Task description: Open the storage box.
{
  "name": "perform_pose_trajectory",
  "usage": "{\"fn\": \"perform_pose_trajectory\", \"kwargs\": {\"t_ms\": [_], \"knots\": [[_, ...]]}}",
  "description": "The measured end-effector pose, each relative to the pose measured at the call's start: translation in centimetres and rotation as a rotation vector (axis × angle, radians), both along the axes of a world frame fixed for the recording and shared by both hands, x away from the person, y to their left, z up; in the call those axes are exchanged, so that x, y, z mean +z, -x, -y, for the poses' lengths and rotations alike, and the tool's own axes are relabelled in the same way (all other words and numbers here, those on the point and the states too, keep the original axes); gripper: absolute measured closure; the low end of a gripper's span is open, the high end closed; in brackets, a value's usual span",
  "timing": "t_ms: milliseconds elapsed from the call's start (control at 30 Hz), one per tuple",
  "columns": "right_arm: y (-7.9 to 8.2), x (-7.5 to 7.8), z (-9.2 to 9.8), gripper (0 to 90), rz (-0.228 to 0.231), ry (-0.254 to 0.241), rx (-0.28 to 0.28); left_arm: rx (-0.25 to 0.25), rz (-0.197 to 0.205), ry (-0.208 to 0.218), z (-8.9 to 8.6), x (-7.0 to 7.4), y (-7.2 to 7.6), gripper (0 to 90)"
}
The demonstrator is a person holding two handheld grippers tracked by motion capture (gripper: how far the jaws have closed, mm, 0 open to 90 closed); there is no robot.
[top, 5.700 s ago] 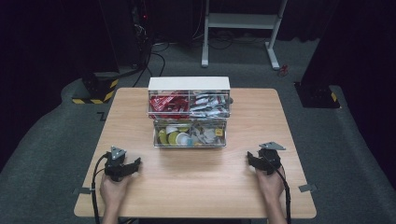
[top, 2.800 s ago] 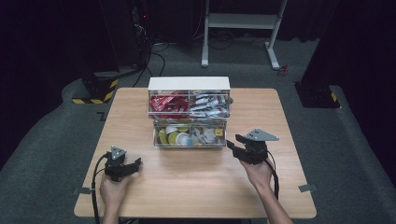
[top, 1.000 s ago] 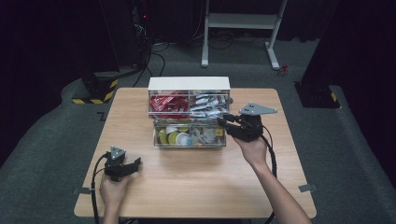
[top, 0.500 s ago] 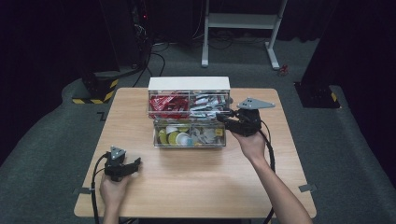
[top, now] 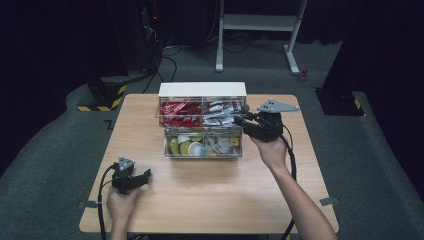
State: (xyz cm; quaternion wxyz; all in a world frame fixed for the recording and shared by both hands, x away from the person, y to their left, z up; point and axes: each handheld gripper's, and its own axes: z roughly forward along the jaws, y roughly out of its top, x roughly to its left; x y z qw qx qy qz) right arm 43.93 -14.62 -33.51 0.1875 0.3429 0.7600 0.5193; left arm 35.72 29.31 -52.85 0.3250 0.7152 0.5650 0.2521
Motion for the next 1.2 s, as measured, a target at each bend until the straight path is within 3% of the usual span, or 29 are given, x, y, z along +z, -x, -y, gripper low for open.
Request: {"fn": "perform_pose_trajectory", "kwargs": {"t_ms": [1200], "knots": [[-1.3, 2.9, -0.6, 62.3, 0.027, -0.016, -0.003, -0.02, -0.001, -0.006, 0.2, 0.0, 0.0, 26.1]]}}
